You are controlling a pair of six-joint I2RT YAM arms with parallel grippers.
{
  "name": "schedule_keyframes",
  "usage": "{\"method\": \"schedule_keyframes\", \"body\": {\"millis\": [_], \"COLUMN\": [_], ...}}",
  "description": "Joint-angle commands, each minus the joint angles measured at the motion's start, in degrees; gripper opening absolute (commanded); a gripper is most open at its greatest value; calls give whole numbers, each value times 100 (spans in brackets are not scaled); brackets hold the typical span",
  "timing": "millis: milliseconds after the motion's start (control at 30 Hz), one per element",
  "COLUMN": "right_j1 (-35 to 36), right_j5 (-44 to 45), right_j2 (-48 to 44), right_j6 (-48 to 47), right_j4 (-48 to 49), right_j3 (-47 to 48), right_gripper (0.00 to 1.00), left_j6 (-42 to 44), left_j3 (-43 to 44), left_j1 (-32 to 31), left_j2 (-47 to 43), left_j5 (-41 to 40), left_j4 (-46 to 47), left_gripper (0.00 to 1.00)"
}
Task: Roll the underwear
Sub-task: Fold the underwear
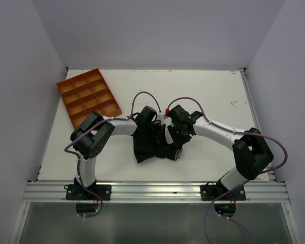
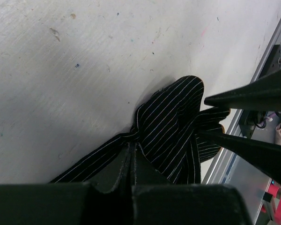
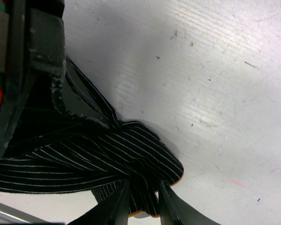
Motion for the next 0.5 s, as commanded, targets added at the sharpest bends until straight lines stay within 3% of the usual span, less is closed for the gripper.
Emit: {"method": "schedule_keyframes", "body": {"millis": [0,200,467], "right_j1": [-46,-117,-240], "right_j5": [110,-48,-469], "right_j2": [73,240,521], "right_j6": [-354,-522,-627], "right_j4": [-75,-5,12], "right_j3": [223,338,417], "right_gripper": [35,43,43], "left_j6": [388,519,607], "left_j3": [-121,-51,11], "left_j1": [-66,-66,-66], "left_j2": [80,151,265], "left_j5": [-142,-90,-90], "left_j4": [-368,-439,-509], "left_gripper": [0,0,0]}}
